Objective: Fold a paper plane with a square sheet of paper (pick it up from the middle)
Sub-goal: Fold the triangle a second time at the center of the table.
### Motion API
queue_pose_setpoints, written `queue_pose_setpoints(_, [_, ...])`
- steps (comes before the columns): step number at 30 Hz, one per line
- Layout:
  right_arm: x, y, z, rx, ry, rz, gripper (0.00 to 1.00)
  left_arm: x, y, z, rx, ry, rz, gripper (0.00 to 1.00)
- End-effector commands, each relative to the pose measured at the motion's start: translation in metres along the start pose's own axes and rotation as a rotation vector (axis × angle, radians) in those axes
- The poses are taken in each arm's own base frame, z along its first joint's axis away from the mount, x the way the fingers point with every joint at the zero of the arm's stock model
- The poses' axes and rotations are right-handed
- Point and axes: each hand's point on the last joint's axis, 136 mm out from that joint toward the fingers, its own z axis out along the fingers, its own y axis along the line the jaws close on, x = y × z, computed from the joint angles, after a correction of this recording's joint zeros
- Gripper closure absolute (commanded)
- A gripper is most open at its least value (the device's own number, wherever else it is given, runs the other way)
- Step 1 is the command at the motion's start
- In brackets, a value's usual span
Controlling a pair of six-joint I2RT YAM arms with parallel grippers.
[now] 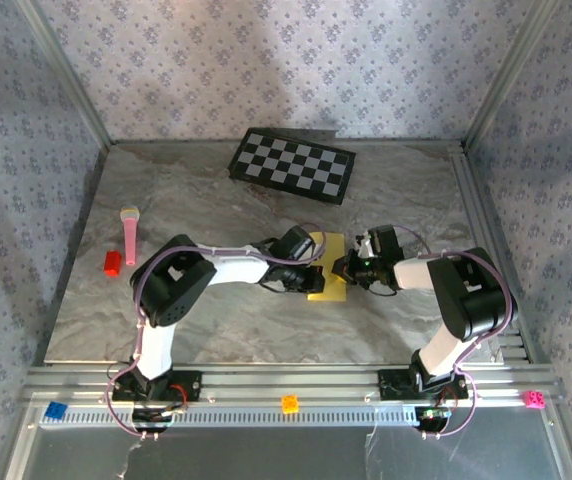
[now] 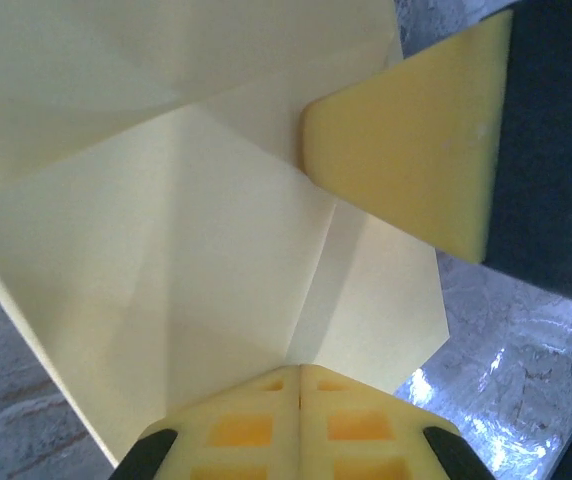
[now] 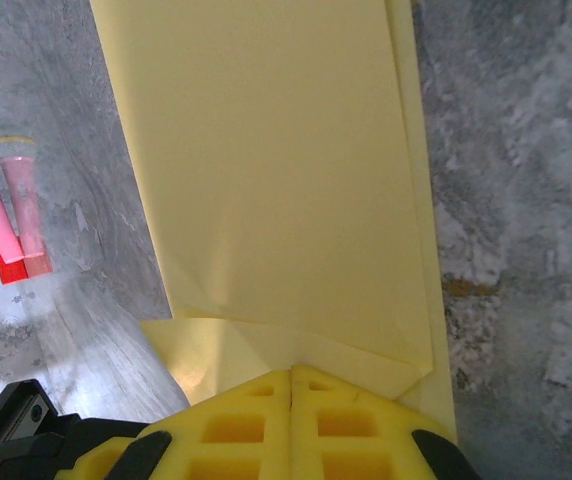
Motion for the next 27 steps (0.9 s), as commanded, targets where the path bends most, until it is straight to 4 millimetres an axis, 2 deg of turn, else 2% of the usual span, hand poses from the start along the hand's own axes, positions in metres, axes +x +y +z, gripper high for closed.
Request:
queue_pose_setpoints(1, [0.016,-0.043,0.002,0.141,0.026,0.068,1.0,0.034,0.019,-0.005,-0.066,0.084,-0.011,0.92])
queue_pose_setpoints(12, [0.016,-0.043,0.001,0.143,0.028,0.062,1.0,0.057,0.036,-0.017,-0.114,0.104,0.003,0.91])
queue_pose_setpoints(16, [0.015,-0.041,0.001,0.135,0.031,0.06,1.0,0.057,0.035,-0.023,-0.11,0.088,0.003,0.91])
queue_pose_setpoints(21, [0.015,-0.037,0.001,0.121,0.036,0.05,1.0,0.037,0.008,-0.043,-0.042,0.006,0.048,0.94])
queue_pose_setpoints(25, [0.015,-0.034,0.002,0.112,0.041,0.044,1.0,0.005,-0.004,-0.061,0.013,-0.082,0.045,0.95])
queue_pose_setpoints(27, [0.014,-0.033,0.002,0.11,0.04,0.039,1.0,-0.012,-0.003,-0.065,0.025,-0.113,0.031,0.95])
